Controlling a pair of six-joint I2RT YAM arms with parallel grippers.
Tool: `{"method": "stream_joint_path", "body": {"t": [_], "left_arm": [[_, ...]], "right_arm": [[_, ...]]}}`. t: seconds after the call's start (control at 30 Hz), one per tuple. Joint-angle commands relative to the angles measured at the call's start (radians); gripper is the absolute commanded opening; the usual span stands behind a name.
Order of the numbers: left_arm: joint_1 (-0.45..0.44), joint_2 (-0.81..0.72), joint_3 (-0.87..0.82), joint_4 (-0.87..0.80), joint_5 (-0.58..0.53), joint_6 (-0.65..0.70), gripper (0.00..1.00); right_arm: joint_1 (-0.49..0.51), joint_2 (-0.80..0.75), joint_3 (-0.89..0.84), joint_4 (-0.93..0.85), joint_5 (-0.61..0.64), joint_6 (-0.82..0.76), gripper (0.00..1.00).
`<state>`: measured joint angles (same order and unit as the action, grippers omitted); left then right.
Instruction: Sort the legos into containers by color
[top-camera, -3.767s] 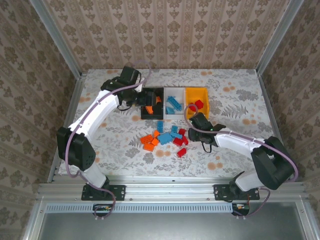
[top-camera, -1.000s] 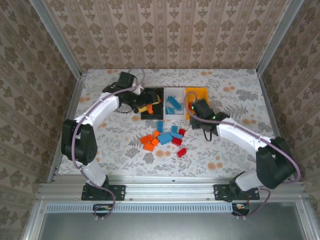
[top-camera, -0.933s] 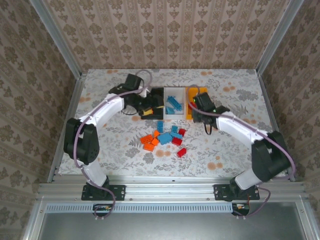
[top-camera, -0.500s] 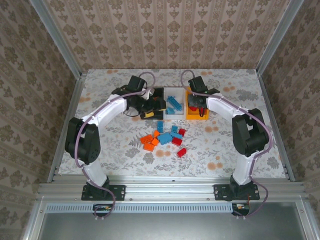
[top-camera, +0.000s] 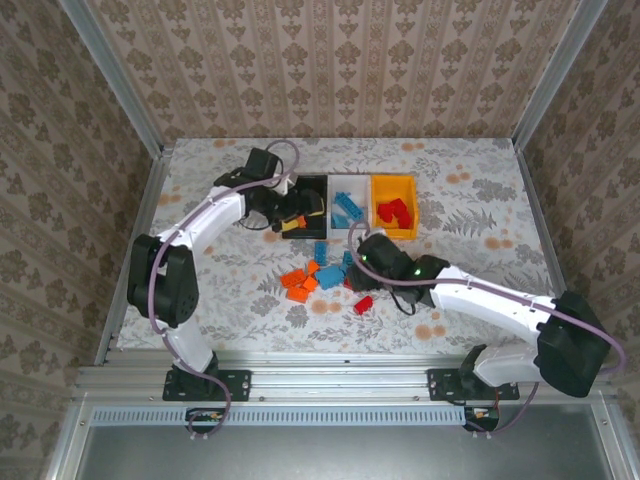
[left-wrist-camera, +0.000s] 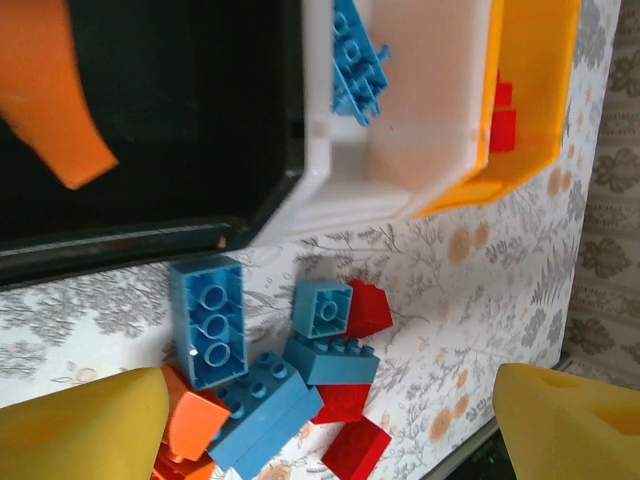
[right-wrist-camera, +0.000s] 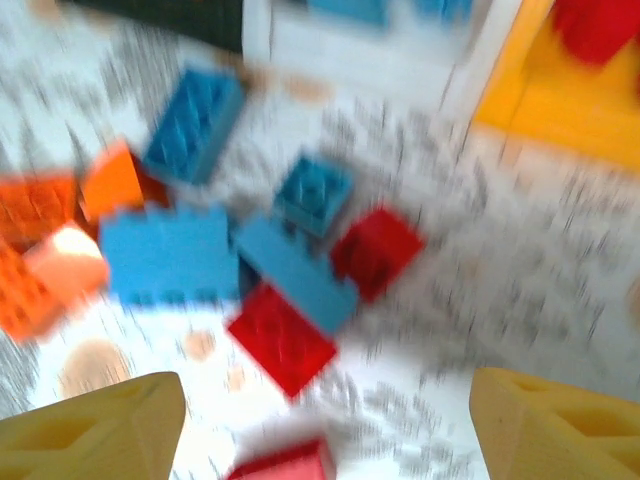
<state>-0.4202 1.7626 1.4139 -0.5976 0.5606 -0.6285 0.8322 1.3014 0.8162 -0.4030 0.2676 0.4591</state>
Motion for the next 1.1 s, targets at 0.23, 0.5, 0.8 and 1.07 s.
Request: {"method": "stream_joint_path", "body": {"t": [0.23,0.5,0.8,1.07], "left_arm": [[0.035,-0.045,0.006,-0.013,-0.004,0.015,0.86],[0.035,-0.043,0.008,-0.013,0.004,0.015,0.86],[0.037,-0.039,0.009,-0.013,0.005,0.016,0.87],[0.041,-0.038,0.008,-0.008,0.015,0.008,0.87]], "right_arm": [[0.095,0.159,-0.028,-0.066,-0.103,-0.037,0.84],[0.093,0.290,0.028,-0.052,-0.047,-0.097,0.76],[0.094,0.268,0.046,-0.049,-0.029,-0.116,0.39],[-0.093,0.098,0.121,-0.069,0.065,-0.147,0.36]]}}
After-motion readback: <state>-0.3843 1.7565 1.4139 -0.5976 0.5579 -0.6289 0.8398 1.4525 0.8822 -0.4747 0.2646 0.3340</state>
